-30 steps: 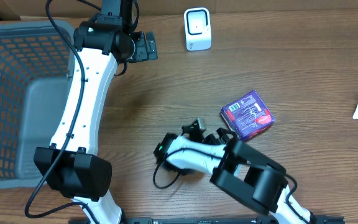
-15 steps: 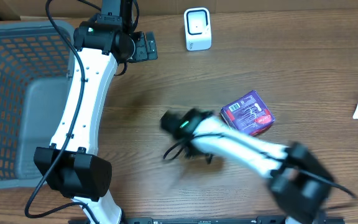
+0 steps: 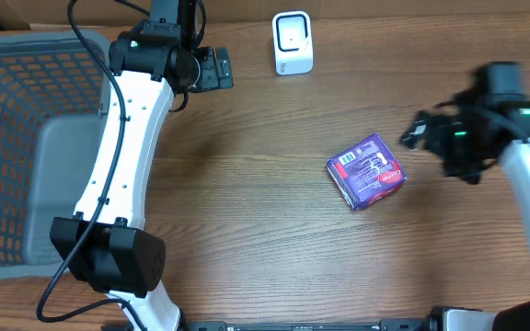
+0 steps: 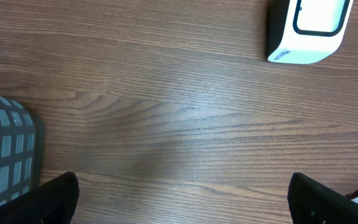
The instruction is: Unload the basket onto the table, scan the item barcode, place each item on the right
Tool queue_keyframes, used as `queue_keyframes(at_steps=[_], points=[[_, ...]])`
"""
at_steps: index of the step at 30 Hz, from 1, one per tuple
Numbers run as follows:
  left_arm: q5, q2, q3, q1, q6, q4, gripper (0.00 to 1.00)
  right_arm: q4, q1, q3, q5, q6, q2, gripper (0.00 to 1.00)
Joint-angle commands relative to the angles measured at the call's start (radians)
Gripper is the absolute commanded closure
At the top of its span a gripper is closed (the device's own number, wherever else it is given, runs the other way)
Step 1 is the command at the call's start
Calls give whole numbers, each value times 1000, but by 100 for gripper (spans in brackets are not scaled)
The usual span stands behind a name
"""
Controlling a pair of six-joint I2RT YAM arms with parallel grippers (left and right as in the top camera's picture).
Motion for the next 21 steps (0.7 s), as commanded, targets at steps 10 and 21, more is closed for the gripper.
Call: queue_keyframes(at_steps=[10,21], points=[[-9,-34,17,-2,8,-2,0,376,-260,-521,-432,-341,6,0],[-9,-34,17,-2,8,-1,0,766,-255,-694,-437,-237,114,0]])
